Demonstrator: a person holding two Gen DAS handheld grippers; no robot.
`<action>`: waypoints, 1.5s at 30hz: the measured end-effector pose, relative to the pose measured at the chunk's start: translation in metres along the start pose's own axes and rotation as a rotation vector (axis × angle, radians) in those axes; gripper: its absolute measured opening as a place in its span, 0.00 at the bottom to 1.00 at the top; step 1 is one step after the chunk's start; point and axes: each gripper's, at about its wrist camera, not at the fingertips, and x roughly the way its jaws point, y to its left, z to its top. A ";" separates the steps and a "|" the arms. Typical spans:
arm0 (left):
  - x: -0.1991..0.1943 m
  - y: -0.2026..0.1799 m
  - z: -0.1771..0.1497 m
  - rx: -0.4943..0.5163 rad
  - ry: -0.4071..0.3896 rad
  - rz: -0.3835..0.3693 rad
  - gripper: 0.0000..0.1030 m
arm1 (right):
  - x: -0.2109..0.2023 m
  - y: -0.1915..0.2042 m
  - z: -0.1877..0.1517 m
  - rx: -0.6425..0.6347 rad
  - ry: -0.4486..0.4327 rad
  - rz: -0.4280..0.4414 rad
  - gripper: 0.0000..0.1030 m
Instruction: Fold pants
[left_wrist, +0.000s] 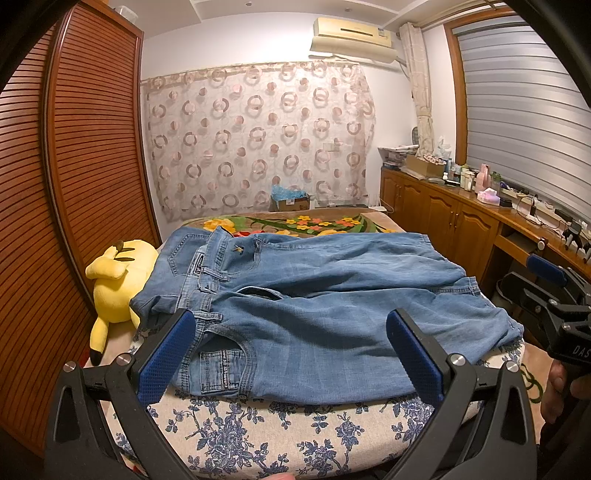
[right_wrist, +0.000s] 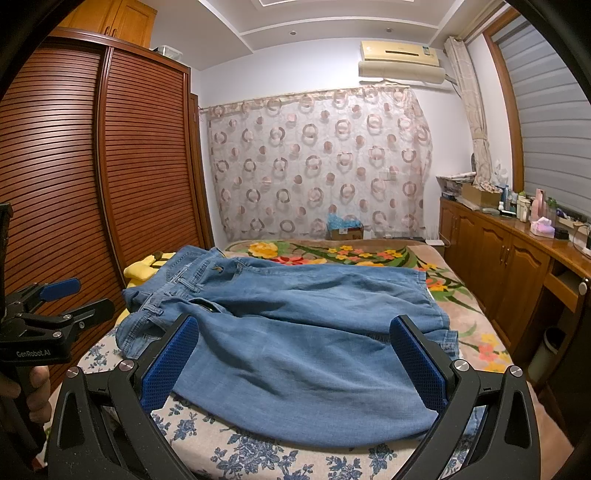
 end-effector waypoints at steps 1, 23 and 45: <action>0.001 0.000 0.000 0.000 0.003 -0.002 1.00 | 0.001 -0.001 0.000 0.001 0.001 0.000 1.00; 0.050 0.018 -0.038 -0.029 0.156 -0.033 1.00 | 0.023 -0.013 -0.002 0.014 0.101 -0.023 1.00; 0.083 0.104 -0.065 -0.109 0.203 0.057 0.98 | 0.043 -0.018 0.014 0.026 0.271 -0.201 0.95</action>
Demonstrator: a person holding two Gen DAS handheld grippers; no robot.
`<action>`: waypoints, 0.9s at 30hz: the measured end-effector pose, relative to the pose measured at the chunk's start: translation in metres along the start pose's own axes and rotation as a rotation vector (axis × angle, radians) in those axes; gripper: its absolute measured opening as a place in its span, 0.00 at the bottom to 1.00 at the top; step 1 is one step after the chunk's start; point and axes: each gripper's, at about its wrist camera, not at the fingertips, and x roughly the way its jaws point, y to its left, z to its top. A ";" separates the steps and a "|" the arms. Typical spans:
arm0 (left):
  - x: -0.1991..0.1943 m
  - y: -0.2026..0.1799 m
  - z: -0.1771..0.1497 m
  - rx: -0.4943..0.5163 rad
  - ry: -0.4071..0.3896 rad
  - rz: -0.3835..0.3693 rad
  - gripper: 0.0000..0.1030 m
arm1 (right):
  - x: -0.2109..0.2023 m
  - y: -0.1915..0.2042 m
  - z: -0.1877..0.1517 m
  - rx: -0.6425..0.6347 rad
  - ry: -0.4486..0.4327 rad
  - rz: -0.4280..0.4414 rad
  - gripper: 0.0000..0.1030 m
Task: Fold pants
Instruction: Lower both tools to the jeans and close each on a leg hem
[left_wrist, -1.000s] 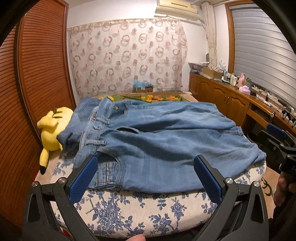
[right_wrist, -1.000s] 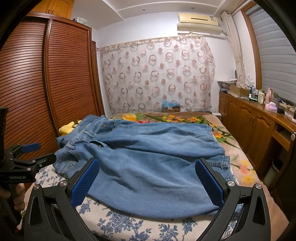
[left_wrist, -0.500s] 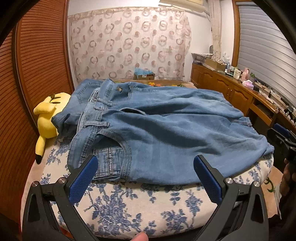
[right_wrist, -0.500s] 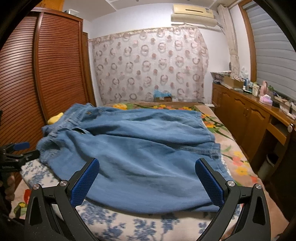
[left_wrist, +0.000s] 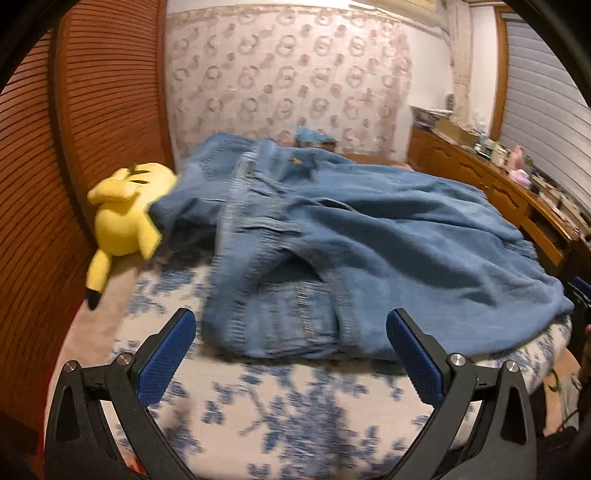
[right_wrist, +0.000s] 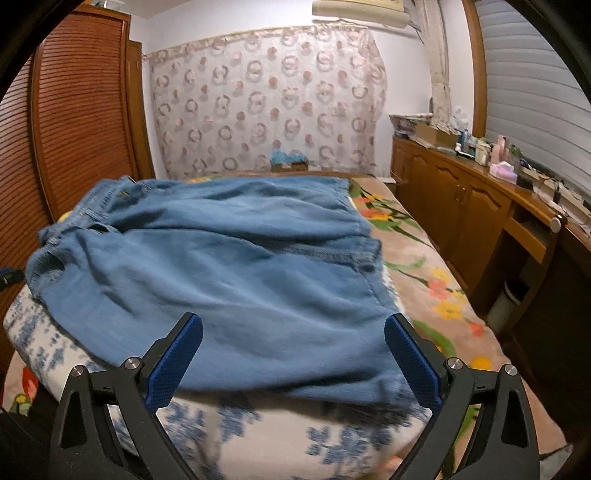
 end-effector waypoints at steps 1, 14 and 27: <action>-0.001 0.008 0.000 -0.021 -0.012 0.007 0.96 | 0.001 -0.002 0.000 0.001 0.003 -0.004 0.95; 0.031 0.041 -0.005 -0.029 0.053 0.072 0.77 | -0.002 -0.004 0.007 0.033 0.078 -0.016 0.82; 0.056 0.049 -0.016 -0.026 0.128 0.068 0.70 | 0.003 -0.030 0.006 0.065 0.116 0.019 0.49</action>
